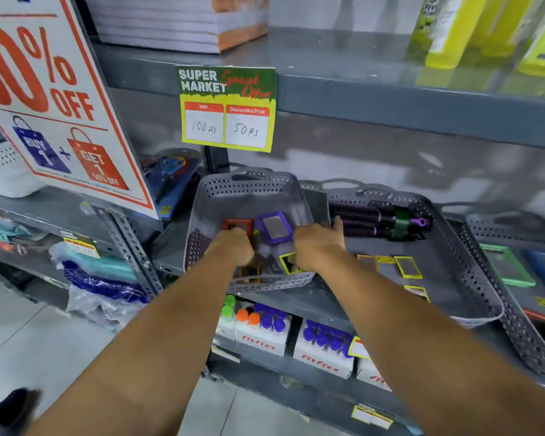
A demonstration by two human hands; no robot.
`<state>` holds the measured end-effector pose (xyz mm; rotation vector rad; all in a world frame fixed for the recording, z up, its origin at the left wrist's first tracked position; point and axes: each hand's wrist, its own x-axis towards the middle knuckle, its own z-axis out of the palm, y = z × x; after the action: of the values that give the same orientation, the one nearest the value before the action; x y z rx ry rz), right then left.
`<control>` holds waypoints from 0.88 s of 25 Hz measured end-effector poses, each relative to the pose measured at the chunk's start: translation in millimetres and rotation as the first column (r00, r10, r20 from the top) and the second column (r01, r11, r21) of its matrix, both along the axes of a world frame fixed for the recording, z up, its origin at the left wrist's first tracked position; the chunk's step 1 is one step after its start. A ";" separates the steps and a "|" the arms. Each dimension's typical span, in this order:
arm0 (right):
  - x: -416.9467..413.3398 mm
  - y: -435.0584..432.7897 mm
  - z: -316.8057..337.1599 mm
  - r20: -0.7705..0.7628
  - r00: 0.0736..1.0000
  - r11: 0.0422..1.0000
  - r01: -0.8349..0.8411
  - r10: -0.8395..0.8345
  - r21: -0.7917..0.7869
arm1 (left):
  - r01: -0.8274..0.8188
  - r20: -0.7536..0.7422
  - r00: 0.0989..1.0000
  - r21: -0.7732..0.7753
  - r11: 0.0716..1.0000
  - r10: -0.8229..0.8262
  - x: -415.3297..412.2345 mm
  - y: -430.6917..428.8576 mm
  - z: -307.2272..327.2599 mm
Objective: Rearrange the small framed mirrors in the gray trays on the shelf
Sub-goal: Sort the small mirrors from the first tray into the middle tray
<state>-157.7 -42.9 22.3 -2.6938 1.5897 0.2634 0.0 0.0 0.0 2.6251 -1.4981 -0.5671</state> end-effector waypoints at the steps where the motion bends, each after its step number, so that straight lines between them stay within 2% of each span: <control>1: 3.0 -0.1 0.3 -0.072 0.997 1.000 0.014 -0.015 -0.010 | -0.012 0.002 1.000 0.035 0.999 0.012 1.4 -2.5 -4.7; 6: 24.6 -3.0 -9.8 -0.200 0.974 0.992 0.116 -0.105 0.048 | -0.059 -0.042 0.997 0.156 0.986 0.067 8.4 -16.8 -16.3; 10: 30.7 -1.0 -15.6 -0.200 0.960 0.970 0.219 -0.195 0.107 | -0.012 -0.110 0.993 0.218 0.976 0.037 12.3 -18.2 -15.2; 16: 33.0 2.6 -17.7 -0.166 0.945 0.944 0.305 -0.283 0.127 | -0.084 -0.143 0.985 0.078 0.993 0.095 11.1 -6.8 -12.6; 22: 27.1 2.5 -13.4 -0.045 0.974 0.973 0.226 -0.224 0.045 | -0.200 -0.131 0.972 -0.026 0.979 0.195 7.6 7.2 1.1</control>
<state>-130.6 -40.4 8.9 -2.4580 1.8526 0.3491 7.6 7.2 1.1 2.6113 -1.1830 -0.6647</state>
